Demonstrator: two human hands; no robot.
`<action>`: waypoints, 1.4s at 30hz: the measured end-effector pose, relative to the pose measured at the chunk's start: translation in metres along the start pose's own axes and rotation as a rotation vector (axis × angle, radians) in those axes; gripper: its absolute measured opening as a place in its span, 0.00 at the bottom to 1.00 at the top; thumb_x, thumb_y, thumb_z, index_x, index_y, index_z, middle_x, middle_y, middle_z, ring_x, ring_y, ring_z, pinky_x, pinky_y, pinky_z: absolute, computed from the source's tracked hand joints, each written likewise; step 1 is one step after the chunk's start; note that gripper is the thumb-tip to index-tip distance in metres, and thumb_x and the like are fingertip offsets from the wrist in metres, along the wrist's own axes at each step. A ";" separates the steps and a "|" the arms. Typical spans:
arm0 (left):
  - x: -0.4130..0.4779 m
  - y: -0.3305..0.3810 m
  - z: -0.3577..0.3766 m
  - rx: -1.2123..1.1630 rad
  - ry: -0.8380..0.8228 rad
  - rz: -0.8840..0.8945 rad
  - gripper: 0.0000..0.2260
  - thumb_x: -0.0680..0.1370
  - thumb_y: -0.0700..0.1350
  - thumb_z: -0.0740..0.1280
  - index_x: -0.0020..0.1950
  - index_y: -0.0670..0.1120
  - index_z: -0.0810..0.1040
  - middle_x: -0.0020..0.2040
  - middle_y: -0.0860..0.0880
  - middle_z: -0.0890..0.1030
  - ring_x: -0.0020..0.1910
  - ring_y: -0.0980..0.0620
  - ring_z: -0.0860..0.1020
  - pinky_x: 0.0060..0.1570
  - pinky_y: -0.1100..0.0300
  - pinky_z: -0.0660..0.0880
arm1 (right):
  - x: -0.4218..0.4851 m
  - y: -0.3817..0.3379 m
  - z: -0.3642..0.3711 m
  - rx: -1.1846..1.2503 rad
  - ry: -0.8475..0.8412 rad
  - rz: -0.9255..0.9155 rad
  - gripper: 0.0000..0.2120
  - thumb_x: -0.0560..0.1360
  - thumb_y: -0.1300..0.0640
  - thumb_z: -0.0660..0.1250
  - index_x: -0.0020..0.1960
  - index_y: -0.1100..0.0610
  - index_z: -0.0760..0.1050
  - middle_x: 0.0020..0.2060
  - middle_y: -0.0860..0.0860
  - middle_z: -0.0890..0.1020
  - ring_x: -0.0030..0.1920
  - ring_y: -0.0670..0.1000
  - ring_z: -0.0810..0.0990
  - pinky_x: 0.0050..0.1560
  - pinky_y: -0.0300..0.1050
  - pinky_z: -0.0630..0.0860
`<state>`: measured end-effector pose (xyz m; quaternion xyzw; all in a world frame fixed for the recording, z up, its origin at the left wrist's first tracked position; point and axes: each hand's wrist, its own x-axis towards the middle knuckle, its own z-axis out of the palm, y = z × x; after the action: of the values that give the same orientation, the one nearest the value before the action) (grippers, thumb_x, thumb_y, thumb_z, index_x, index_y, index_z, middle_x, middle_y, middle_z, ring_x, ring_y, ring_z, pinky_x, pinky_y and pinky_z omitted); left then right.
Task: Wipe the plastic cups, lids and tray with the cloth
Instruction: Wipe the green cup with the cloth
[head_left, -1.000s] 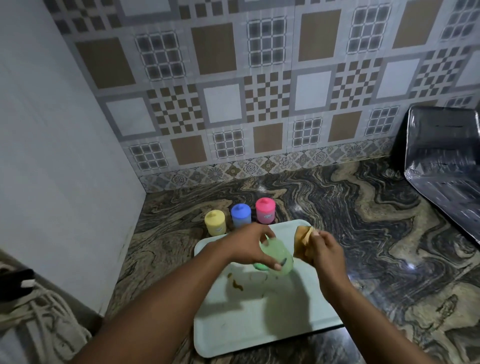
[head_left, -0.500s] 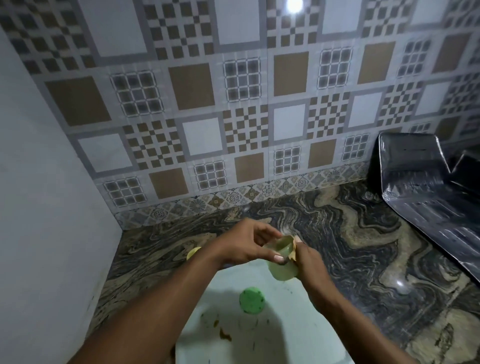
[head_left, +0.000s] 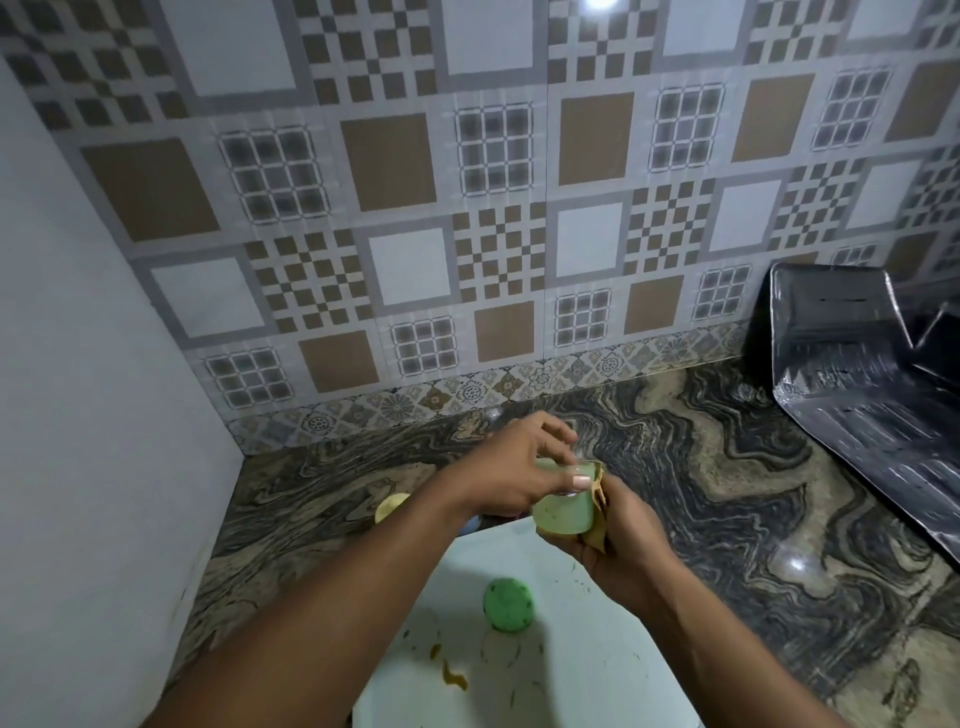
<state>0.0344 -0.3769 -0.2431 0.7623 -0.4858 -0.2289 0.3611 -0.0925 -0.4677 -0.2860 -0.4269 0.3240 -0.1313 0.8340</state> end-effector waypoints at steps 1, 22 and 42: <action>-0.001 -0.002 -0.001 -0.079 -0.020 0.008 0.06 0.75 0.52 0.75 0.45 0.51 0.86 0.67 0.57 0.71 0.67 0.56 0.71 0.65 0.47 0.72 | 0.000 -0.001 0.000 0.034 -0.020 0.006 0.16 0.82 0.54 0.58 0.58 0.60 0.81 0.51 0.62 0.86 0.50 0.61 0.84 0.53 0.57 0.80; -0.007 -0.003 -0.011 -0.658 -0.069 -0.015 0.06 0.75 0.49 0.75 0.50 0.50 0.88 0.74 0.53 0.71 0.71 0.51 0.72 0.67 0.49 0.71 | -0.005 -0.012 0.003 0.191 -0.224 0.239 0.31 0.81 0.41 0.53 0.52 0.67 0.82 0.43 0.64 0.84 0.36 0.59 0.85 0.34 0.50 0.84; -0.011 0.006 -0.022 -0.356 0.023 0.049 0.03 0.77 0.44 0.73 0.48 0.48 0.87 0.71 0.51 0.73 0.68 0.58 0.72 0.68 0.55 0.69 | 0.001 -0.019 0.010 -0.036 -0.023 -0.051 0.20 0.82 0.50 0.57 0.59 0.64 0.79 0.48 0.67 0.84 0.46 0.67 0.85 0.41 0.57 0.83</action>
<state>0.0419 -0.3613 -0.2241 0.6767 -0.4520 -0.2937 0.5016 -0.0840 -0.4730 -0.2674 -0.4513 0.3059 -0.1417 0.8263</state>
